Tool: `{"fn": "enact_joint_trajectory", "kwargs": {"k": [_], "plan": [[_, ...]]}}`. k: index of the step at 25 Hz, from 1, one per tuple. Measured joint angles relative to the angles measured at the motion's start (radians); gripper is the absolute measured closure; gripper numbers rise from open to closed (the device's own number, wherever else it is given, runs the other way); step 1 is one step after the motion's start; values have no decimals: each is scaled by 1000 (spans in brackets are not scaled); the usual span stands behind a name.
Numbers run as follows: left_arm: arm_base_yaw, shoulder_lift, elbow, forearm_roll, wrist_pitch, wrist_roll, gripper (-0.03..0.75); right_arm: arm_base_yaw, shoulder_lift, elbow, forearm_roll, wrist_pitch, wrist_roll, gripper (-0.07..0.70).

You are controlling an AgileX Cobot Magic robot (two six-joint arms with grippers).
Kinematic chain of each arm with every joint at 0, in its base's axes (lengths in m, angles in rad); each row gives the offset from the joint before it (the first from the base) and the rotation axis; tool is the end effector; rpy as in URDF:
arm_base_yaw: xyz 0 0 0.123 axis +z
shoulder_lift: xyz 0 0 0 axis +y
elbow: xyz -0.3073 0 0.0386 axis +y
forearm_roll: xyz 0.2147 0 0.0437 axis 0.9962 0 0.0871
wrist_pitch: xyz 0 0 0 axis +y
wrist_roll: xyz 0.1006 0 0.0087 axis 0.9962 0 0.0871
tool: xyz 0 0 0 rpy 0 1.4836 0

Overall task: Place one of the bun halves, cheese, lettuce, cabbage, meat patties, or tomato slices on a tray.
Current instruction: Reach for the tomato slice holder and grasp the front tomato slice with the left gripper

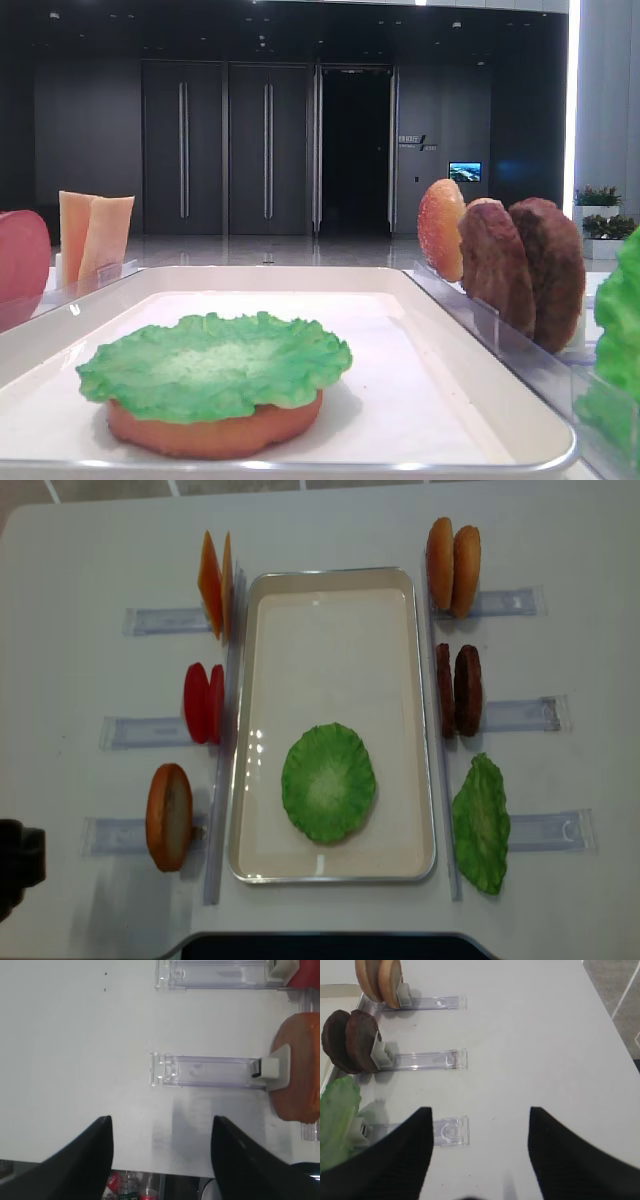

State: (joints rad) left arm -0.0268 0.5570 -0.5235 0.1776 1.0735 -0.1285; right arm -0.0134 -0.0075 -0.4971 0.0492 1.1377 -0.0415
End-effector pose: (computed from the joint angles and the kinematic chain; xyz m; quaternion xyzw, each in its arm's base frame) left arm 0.0287 0.0149 0.2700 -0.0292 0.9583 0.0652 0.2768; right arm -0.0545 0.0052 0.2489 -0.0142 0.8712 0.0111 0.4907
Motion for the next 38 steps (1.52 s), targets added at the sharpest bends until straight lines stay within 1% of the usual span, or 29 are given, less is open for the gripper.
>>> {"fn": "enact_joint_trajectory", "kwargs": {"k": [8,17,25,30,38], "plan": [[0,152,-87,-9,-5,0,244,0,0,0,0,0,0,202],[0,341,-152,-41,-8,0,244,0,0,0,0,0,0,202],[0,506,-258,-70,10,0,244,0,0,0,0,0,0,202],[0,607,-307,-76,33,0,244,0,0,0,0,0,0,202],[0,750,-429,-96,40,0,244,0,0,0,0,0,0,202]]}}
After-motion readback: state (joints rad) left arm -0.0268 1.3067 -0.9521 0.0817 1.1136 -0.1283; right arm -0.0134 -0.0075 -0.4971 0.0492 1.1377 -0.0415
